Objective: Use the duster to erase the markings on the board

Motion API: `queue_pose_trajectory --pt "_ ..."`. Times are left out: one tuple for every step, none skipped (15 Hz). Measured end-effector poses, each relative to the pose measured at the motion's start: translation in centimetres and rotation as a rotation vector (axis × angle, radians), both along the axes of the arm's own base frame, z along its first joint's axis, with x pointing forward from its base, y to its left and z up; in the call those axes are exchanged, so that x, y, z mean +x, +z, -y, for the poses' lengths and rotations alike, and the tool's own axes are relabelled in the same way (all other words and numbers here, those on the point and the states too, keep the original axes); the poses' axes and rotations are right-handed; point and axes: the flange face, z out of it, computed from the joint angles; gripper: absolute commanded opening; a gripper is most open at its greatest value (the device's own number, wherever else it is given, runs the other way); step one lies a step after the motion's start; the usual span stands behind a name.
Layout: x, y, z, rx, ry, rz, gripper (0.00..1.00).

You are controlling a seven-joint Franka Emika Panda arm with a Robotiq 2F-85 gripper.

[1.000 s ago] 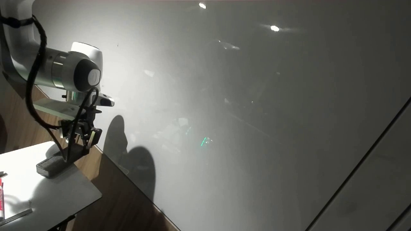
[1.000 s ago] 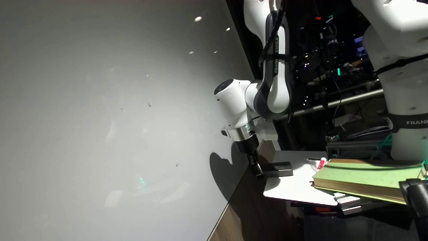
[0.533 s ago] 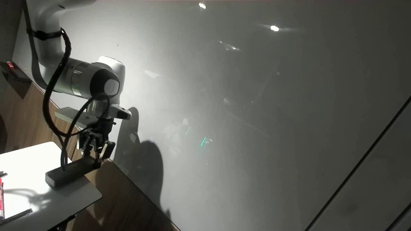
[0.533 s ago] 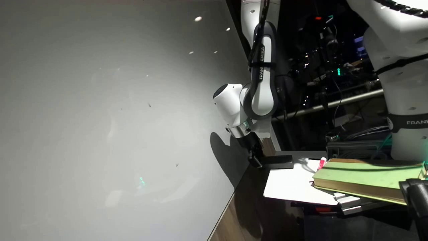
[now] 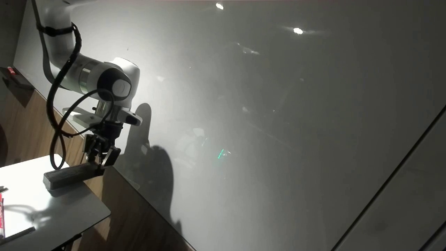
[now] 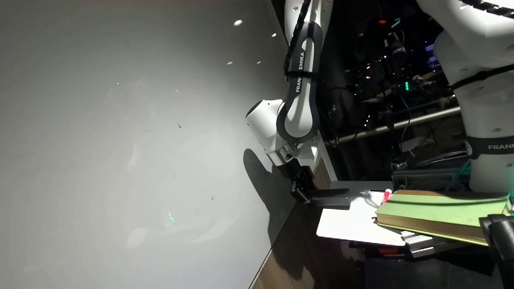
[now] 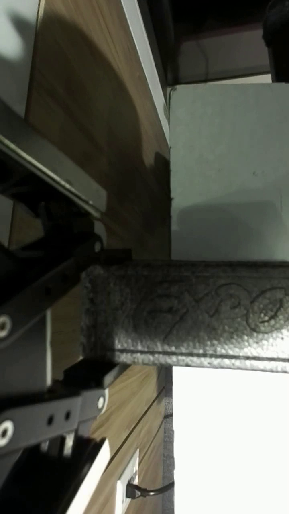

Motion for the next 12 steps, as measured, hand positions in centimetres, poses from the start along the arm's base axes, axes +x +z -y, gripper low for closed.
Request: queue_pose_trajectory --pt "0.2 0.1 0.0 0.003 -0.008 0.004 0.31" --pt "0.3 0.2 0.0 0.004 -0.014 0.007 0.31" --pt "0.4 0.3 0.1 0.005 -0.019 0.009 0.31" --pt "0.5 0.4 0.1 0.005 -0.024 0.011 0.31" --pt "0.5 0.4 0.1 0.007 -0.029 0.011 0.31" --pt "0.4 0.3 0.1 0.010 -0.036 0.009 0.31" --pt "0.3 0.3 0.2 0.011 -0.040 0.005 0.31" --pt "0.2 0.1 0.2 0.013 -0.045 0.000 0.31" --pt "0.0 0.0 0.2 0.015 -0.050 -0.006 0.31" --pt "-0.2 -0.2 0.2 0.017 -0.054 -0.011 0.31" --pt "-0.5 -0.4 0.2 0.018 -0.056 -0.016 0.31" --pt "-0.6 -0.5 0.2 0.018 -0.055 -0.019 0.31"
